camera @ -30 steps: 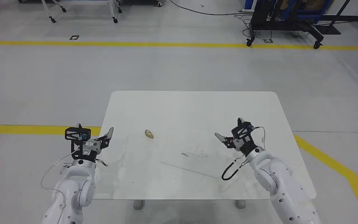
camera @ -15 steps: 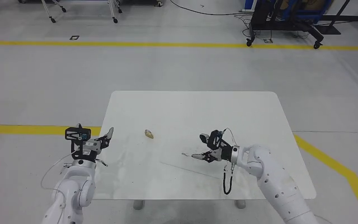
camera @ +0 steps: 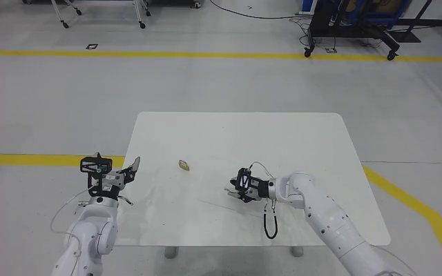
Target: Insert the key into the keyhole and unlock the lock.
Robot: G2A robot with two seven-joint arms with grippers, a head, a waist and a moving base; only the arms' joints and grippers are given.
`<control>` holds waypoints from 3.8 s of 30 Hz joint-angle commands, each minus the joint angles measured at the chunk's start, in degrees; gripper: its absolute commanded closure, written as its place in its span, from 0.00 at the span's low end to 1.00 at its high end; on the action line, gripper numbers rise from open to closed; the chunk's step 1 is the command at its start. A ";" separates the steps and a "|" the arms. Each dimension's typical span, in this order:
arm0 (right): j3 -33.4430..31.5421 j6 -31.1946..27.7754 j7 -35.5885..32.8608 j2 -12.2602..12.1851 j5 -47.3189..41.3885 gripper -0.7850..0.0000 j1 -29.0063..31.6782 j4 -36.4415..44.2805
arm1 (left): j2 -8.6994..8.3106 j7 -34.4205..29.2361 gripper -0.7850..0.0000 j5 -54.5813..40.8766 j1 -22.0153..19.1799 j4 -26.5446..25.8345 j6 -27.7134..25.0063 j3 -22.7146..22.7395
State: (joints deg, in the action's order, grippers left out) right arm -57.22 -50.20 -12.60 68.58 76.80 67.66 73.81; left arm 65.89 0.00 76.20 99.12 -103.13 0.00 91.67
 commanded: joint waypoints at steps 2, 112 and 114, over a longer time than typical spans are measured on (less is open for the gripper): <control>1.39 0.96 -0.38 0.33 0.40 0.60 -0.97 -1.04 | 0.00 0.00 0.00 0.00 0.00 0.00 0.00 0.00; 6.14 -1.89 4.83 0.49 -72.00 1.00 -3.49 -5.24 | 1.81 -29.93 0.05 -66.04 -30.34 22.78 -49.53 -24.87; 5.95 -1.60 4.06 0.53 -72.95 1.00 -3.41 -5.48 | 1.99 -31.29 0.15 -68.04 -31.78 24.56 -51.01 -26.37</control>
State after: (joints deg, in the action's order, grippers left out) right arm -51.16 -51.89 -8.22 69.10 4.24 64.18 68.42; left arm 67.80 -30.50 9.44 68.14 -79.63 -50.23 66.14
